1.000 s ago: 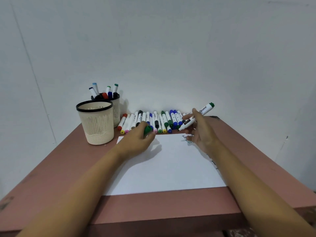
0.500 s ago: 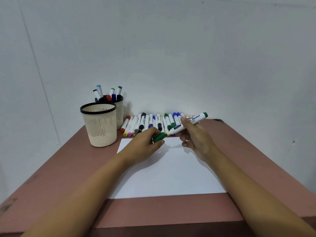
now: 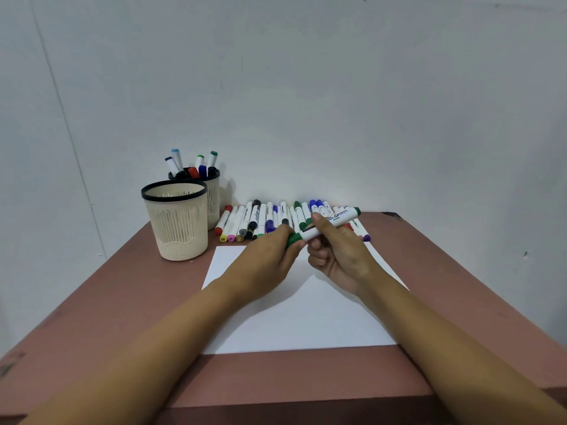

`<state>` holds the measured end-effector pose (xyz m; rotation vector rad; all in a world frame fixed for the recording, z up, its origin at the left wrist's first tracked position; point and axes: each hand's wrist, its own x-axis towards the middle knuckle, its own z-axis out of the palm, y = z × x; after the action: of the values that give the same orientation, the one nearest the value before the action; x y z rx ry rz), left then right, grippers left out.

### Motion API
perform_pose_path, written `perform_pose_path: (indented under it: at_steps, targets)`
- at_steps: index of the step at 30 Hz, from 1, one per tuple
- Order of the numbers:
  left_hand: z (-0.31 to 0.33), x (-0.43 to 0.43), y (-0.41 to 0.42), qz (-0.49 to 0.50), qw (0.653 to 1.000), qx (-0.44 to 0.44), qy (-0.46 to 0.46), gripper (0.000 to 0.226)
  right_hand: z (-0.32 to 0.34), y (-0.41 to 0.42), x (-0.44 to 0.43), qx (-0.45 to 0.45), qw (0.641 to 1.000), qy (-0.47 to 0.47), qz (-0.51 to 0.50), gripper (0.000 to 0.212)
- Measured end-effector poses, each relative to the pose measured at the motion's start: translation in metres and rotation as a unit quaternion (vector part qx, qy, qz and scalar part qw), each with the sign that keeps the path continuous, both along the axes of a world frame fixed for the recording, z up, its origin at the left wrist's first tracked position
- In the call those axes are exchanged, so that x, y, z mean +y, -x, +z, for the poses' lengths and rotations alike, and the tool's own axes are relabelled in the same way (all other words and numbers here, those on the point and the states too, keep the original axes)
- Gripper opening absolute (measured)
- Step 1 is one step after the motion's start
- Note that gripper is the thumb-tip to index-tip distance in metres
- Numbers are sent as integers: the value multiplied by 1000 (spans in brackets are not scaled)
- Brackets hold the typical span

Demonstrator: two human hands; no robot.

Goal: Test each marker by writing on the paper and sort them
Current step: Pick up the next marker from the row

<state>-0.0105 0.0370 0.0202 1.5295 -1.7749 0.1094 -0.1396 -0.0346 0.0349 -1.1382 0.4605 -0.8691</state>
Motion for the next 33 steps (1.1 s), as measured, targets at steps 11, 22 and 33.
perform_pose_path:
  at_steps: [11,22,33]
  targets:
    - [15,3,7,-121,870,429,-211,40,-1,-1,0,-13,998,30,56,28]
    - [9,7,-1,23,998,65,-3,19,8,7,-11,53,994,-14,-92,26]
    - [12,10,19,151,985,14,77,38,4,2,4,136,982,-95,-92,51]
